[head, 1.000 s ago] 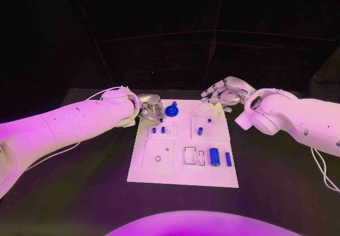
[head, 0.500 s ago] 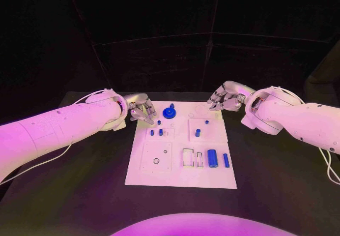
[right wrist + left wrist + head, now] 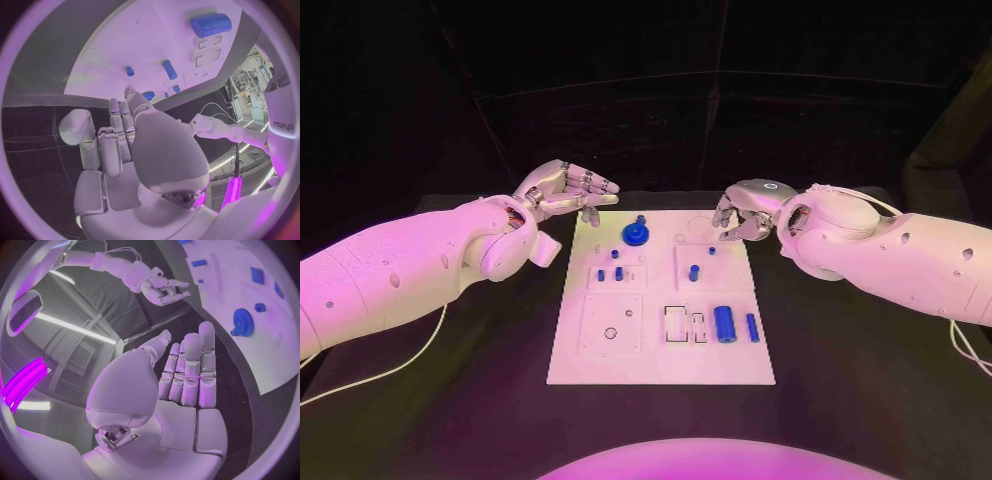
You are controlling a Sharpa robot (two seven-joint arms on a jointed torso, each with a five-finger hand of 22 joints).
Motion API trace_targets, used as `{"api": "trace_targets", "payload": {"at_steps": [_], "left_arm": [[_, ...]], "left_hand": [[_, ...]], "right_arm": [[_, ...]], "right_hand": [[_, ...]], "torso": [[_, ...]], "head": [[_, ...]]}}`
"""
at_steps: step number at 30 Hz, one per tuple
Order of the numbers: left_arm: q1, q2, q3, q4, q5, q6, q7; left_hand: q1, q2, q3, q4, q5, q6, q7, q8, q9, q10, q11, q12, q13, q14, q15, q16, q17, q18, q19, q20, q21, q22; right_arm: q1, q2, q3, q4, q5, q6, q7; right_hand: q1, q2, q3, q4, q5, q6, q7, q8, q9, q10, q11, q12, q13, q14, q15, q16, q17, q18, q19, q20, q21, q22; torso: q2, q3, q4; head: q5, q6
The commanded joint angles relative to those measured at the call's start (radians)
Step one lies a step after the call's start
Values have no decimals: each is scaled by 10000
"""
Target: Assemble the parts on the task board
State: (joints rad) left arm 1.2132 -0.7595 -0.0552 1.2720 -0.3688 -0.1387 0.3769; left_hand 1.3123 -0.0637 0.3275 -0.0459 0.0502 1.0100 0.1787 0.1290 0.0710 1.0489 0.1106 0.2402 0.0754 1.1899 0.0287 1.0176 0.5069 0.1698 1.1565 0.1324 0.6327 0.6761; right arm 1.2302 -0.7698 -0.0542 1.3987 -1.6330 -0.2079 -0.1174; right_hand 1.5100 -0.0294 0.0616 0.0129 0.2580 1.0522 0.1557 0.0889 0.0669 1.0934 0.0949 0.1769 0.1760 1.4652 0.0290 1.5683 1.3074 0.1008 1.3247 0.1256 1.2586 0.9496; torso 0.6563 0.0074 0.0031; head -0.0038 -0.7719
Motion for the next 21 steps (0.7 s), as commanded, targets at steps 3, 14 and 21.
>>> {"api": "trace_targets", "payload": {"at_steps": [3, 14, 21], "left_arm": [[2, -155, -3, 323, 2435, 90, 1110], [-8, -358, -16, 632, 2894, 85, 1179], [-15, -399, -24, 721, 3015, 91, 1184]], "left_hand": [[24, 91, 13, -37, 3, 107, 4, 80, 14, 83, 4, 90, 12, -77, -15, -42, -36, 142, -49, -37, -72, -32], [70, 94, -6, -72, 4, 154, -10, 132, 15, 119, -15, 171, 16, -98, -30, -62, -92, 142, -36, -52, -130, -81], [91, 96, -9, -88, 5, 166, -14, 149, 15, 129, -20, 198, 17, -104, -36, -69, -112, 142, -31, -57, -149, -97]], "right_arm": [[-68, 74, 3, 102, -844, 353, 27], [-340, 328, 0, -70, -862, 781, 33], [-451, 493, -1, -273, -862, 939, 11]], "right_hand": [[-39, -182, 445, -80, -106, 94, 63, -123, 1, 90, 84, -129, -313, 1056, 73, 25, 2634, 117, 0, 116, 9, 28], [-401, -568, 1611, -276, -231, 83, 147, -245, -7, 171, 145, -297, -930, 1056, 138, 25, 2634, 123, -12, 156, 53, 56], [-637, -748, 2196, -375, -227, 71, 170, -239, -3, 196, 172, -324, -1108, 1056, 149, 25, 2634, 121, -24, 186, 69, 56]], "torso": [[1, -1, 13], [9, 7, 9], [14, 13, -6]], "head": [[-38, 15], [-50, 23], [-39, -1]]}}
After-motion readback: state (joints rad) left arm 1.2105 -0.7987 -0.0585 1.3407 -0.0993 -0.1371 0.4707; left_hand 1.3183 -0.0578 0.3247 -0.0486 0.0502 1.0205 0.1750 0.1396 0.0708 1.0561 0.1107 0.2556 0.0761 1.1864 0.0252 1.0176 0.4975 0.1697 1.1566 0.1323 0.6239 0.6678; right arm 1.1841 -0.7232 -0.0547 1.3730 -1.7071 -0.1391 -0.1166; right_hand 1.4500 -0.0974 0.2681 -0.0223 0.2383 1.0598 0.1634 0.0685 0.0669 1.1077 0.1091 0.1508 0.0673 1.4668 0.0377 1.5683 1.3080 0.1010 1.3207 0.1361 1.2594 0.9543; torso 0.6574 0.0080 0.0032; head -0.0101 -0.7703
